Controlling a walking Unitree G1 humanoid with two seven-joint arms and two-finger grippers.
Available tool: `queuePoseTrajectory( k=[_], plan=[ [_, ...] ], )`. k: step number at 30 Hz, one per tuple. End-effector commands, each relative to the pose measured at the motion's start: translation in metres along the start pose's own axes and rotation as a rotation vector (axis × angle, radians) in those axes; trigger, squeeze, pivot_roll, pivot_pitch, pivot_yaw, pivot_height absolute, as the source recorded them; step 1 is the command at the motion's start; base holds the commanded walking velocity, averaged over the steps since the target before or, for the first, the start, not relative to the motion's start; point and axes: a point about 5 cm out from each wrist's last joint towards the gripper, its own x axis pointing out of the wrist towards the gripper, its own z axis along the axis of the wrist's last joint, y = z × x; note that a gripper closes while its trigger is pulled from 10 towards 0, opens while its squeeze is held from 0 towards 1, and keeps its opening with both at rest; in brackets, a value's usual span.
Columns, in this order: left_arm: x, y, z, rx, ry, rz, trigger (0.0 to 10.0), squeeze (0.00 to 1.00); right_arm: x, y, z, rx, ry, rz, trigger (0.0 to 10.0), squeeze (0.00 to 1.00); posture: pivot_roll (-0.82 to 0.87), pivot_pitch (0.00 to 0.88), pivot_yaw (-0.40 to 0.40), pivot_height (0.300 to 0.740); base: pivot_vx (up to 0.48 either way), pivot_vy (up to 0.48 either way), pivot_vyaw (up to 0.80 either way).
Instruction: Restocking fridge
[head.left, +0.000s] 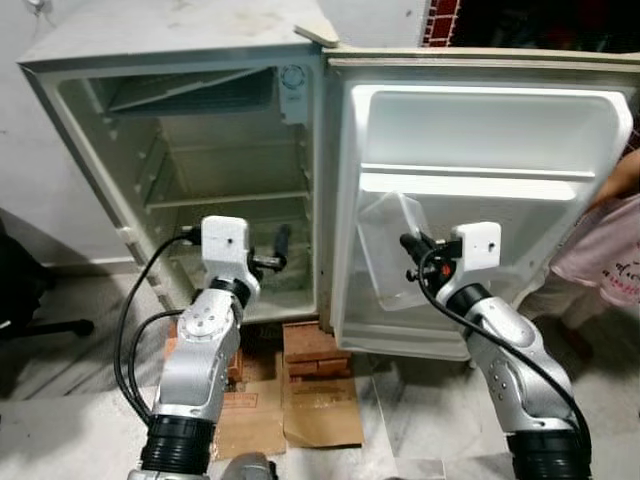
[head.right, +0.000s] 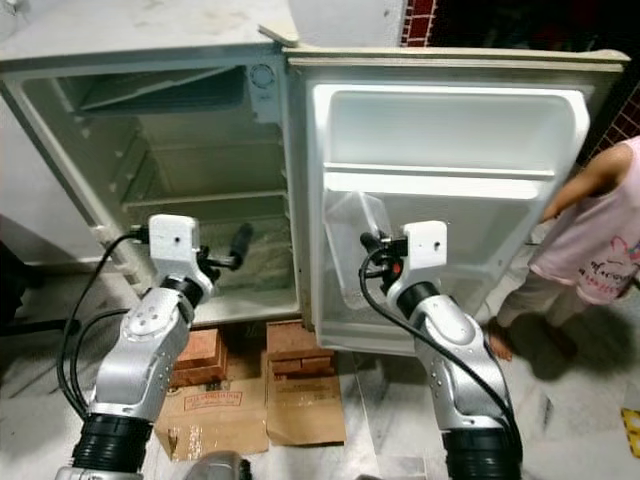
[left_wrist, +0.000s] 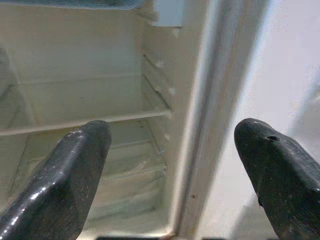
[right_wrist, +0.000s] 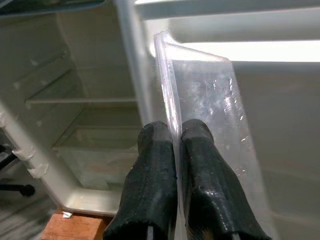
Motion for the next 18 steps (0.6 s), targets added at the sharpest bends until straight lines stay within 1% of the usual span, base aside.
queuePoseTrajectory(
  k=[1, 5, 7, 10, 11, 12, 14, 16, 18],
  plan=[
    [-0.001, 0.008, 0.003, 0.017, 0.001, 0.023, 10.0, 0.0, 0.002, 0.008, 0.0, -0.009, 0.008, 0.024, 10.0, 0.0, -0.01, 0.0, 0.007, 0.74, 0.0, 0.33, 0.0],
    [-0.001, 0.008, 0.003, 0.023, 0.003, 0.021, 10.0, 0.0, -0.002, 0.001, -0.004, -0.013, 0.032, -0.021, 10.0, 0.0, -0.01, 0.0, 0.007, 0.74, 0.0, 0.352, 0.0],
    [-0.001, 0.008, 0.003, 0.027, 0.003, 0.018, 10.0, 0.0, -0.007, -0.002, -0.011, -0.007, 0.068, -0.044, 10.0, 0.0, -0.01, 0.0, 0.008, 0.74, 0.0, 0.433, 0.0],
    [0.0, 0.008, 0.003, 0.032, 0.007, 0.017, 10.0, 0.0, -0.011, -0.003, -0.015, -0.017, 0.101, -0.048, 10.0, 0.0, -0.01, 0.0, 0.01, 0.74, 0.0, 0.428, 0.0],
    [0.0, 0.008, 0.003, 0.028, 0.0, 0.012, 10.0, 0.0, -0.014, -0.003, -0.018, -0.025, 0.122, -0.046, 10.0, 0.0, -0.02, 0.0, 0.012, 0.74, -0.247, 0.412, 0.0],
    [0.0, 0.007, 0.005, 0.036, -0.014, 0.001, 10.0, 0.0, -0.016, -0.004, -0.02, -0.039, 0.14, -0.046, 10.0, 0.0, -0.02, 0.0, 0.015, 0.74, 0.0, 0.0, 0.0],
    [0.0, 0.007, 0.005, 0.042, -0.015, -0.003, 10.0, 0.0, -0.017, -0.004, -0.02, -0.042, 0.142, -0.051, 10.0, 0.0, -0.02, 0.0, 0.017, 0.74, 0.0, 0.0, 0.0],
    [0.0, 0.006, 0.004, 0.047, -0.003, -0.006, 10.0, 0.0, -0.018, -0.013, -0.018, -0.068, 0.141, -0.121, 10.0, 0.0, -0.02, 0.0, 0.017, 0.74, 0.0, 0.0, 0.0],
    [0.001, 0.006, 0.004, 0.044, -0.006, -0.006, 10.0, 0.0, -0.018, -0.016, -0.018, -0.07, 0.146, -0.141, 10.0, 0.0, -0.02, 0.0, 0.017, 0.74, 0.0, 0.0, 0.0]
  ],
)
